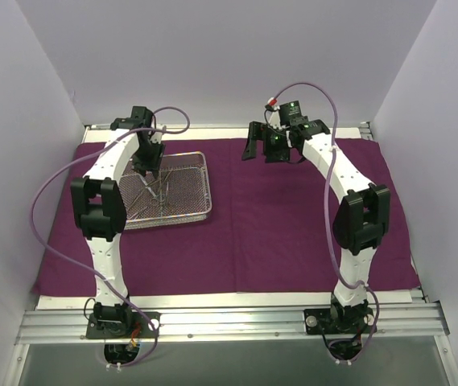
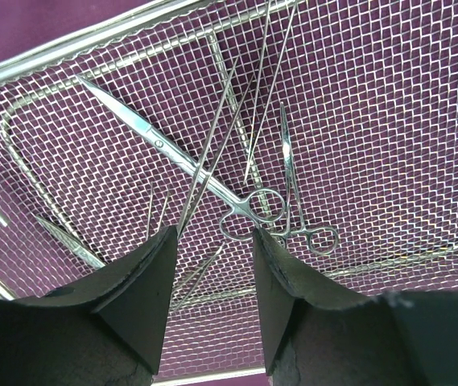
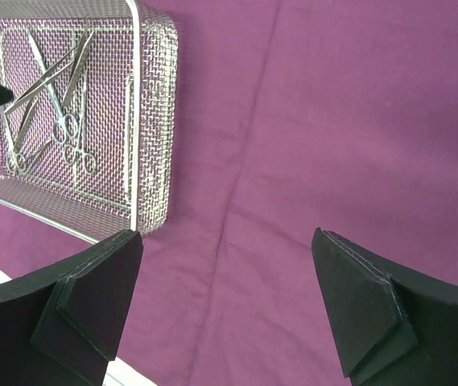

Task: Open and lay out the surgical kit
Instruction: Pick up the medical item from the container.

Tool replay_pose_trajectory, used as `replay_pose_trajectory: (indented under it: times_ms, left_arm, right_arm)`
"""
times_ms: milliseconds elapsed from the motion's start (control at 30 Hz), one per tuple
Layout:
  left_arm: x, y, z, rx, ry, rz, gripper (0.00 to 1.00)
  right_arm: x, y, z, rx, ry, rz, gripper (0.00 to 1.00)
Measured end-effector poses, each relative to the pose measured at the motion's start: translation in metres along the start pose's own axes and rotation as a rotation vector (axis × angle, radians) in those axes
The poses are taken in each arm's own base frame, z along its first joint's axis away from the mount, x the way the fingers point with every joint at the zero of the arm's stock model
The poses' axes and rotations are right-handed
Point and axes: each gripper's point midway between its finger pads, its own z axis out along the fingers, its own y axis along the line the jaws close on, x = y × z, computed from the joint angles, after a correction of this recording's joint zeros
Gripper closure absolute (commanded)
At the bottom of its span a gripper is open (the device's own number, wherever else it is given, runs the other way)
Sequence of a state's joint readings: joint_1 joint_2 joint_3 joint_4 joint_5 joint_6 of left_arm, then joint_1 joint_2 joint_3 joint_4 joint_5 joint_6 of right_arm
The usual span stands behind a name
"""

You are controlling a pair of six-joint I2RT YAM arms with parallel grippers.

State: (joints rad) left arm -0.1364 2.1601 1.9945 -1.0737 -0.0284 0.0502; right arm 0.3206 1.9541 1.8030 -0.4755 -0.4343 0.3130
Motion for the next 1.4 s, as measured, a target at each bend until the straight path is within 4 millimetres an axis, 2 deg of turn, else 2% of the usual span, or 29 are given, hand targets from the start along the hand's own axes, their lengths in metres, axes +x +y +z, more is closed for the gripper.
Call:
replay_pose_trajectory:
  times_ms: [200,800,900,1033,1067,1133,1267,1400]
  left_arm:
    - [0.002,0.001,0.006,-0.004,0.012,0.014,0.49]
    - [0.025,0.015,0.043,-0.038,0.118,-0.001,0.53]
    - [0.027,0.016,0.048,-0.039,0.132,-0.004,0.57]
    - [0.029,0.021,0.050,-0.045,0.140,-0.014,0.76]
    - [0.030,0.022,0.050,-0.044,0.141,-0.017,0.83]
    - [0.032,0.020,0.049,-0.031,0.152,-0.014,0.86]
    - [0.036,0.022,0.047,-0.051,0.155,-0.008,0.97]
    - [0.043,0.030,0.043,-0.080,0.163,-0.020,0.98]
  right_arm:
    - [0.001,0.002,0.000,-0.003,0.002,-0.003,0.11]
    - [0.005,-0.002,0.002,0.004,0.014,0.003,0.12]
    - [0.005,-0.003,0.002,0.003,0.013,0.003,0.12]
    - [0.005,-0.004,0.002,0.004,0.013,0.005,0.12]
    - [0.004,-0.004,0.002,0.003,0.013,0.006,0.12]
    - [0.004,-0.005,0.002,0.004,0.013,0.008,0.12]
    - [0.005,-0.005,0.003,-0.001,0.018,0.011,0.13]
    - [0.007,-0.004,0.006,-0.008,0.026,0.014,0.13]
